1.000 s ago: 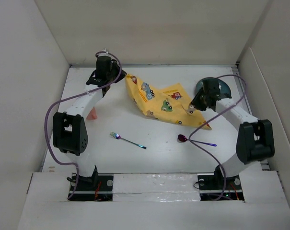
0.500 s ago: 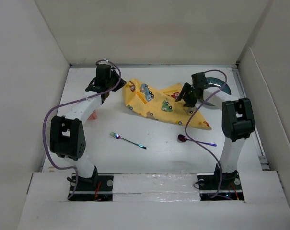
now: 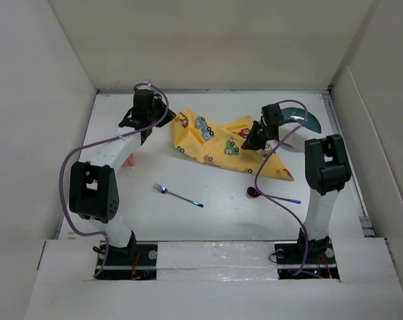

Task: Set the dinner table for one person

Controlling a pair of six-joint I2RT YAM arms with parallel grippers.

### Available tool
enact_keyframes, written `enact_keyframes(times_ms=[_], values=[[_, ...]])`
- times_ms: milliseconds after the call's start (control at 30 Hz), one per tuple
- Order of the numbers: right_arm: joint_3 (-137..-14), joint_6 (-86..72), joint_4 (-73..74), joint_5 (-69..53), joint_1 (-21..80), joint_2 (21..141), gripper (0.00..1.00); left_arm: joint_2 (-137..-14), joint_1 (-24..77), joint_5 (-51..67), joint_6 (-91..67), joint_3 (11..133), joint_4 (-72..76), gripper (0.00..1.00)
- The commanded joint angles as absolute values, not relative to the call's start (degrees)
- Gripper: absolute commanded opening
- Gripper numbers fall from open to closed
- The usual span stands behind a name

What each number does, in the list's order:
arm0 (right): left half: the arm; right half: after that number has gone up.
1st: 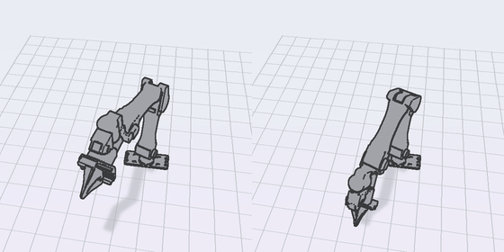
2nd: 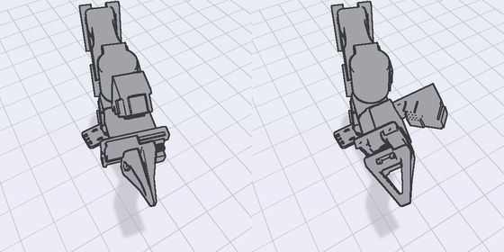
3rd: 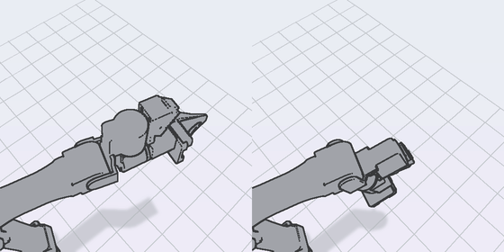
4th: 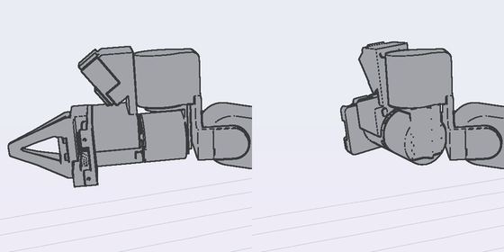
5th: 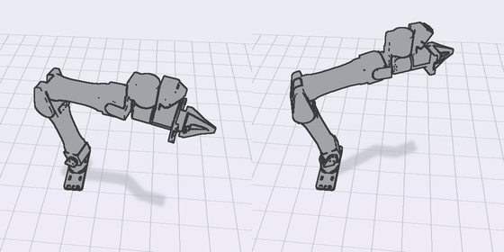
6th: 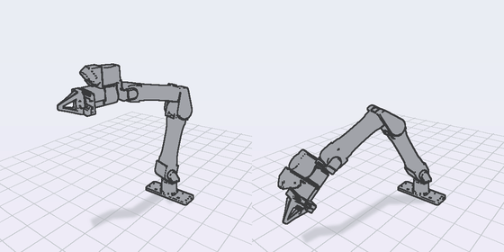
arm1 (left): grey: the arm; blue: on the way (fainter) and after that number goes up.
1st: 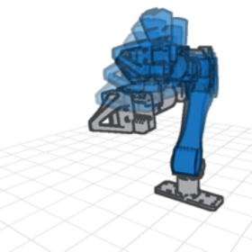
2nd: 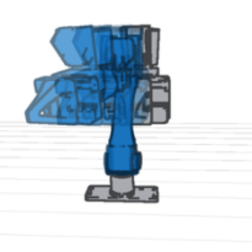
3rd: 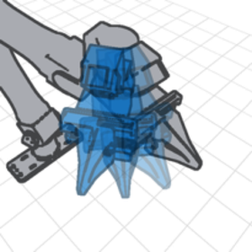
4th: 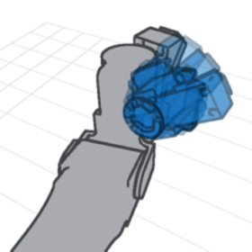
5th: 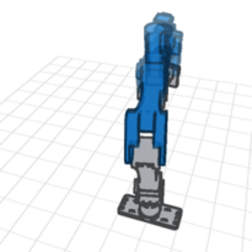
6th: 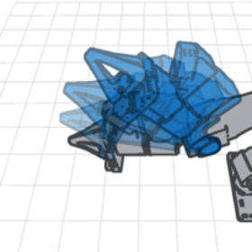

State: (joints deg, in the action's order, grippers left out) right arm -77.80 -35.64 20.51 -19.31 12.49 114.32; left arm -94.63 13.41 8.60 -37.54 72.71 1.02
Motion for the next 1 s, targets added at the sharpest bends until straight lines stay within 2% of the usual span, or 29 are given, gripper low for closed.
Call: enact_keyframes(times_ms=[0, 67, 100, 200, 267, 367, 667, 833, 900, 967], values=[[-78.1, -34.9, 15.5, -19.1, 13.1, 109.3, 0.18, -92.3, 13.4, 9.3, -37.2, 74.4, 2.5, 0.0], [-79.0, -35.0, 17.2, -13.1, 13.1, 108.0, 0.32, -92.3, 13.4, 9.1, -37.4, 75.3, 2.1, 0.0], [-79.2, -34.9, 17.6, -11.8, 13.1, 106.9, 0.46, -92.5, 13.4, 9.0, -37.2, 75.5, 1.9, 0.0], [-78.9, -34.8, 17.2, -8.3, 11.5, 105.9, 0.61, -92.1, 13.4, 8.7, -37.0, 75.8, 1.7, 0.0], [-80.3, -34.7, 17.8, -10.3, 10.4, 108.0, 0.63, -92.2, 13.4, 8.7, -36.9, 75.8, 1.3, 0.0], [-85.6, -32.9, 23.1, -11.8, 9.6, 114.3, 0.63, -92.0, 13.4, 8.5, -36.7, 75.7, 1.0, 0.0], [-86.5, -32.3, 22.5, -21.2, 10.1, 117.8, 0.59, -92.9, 13.4, 8.3, -35.9, 76.7, 0.4, 0.0], [-83.9, -33.3, 20.6, -26.3, 10.1, 117.2, 0.51, -93.6, 13.4, 8.2, -35.8, 77.1, 0.5, 0.0], [-82.6, -33.9, 19.3, -28.0, 10.1, 116.7, 0.44, -93.7, 13.4, 8.1, -35.9, 77.1, 0.5, 0.0], [-81.7, -34.0, 19.2, -29.1, 10.1, 116.5, 0.41, -93.8, 13.4, 8.0, -35.9, 77.0, 0.7, 0.0]])
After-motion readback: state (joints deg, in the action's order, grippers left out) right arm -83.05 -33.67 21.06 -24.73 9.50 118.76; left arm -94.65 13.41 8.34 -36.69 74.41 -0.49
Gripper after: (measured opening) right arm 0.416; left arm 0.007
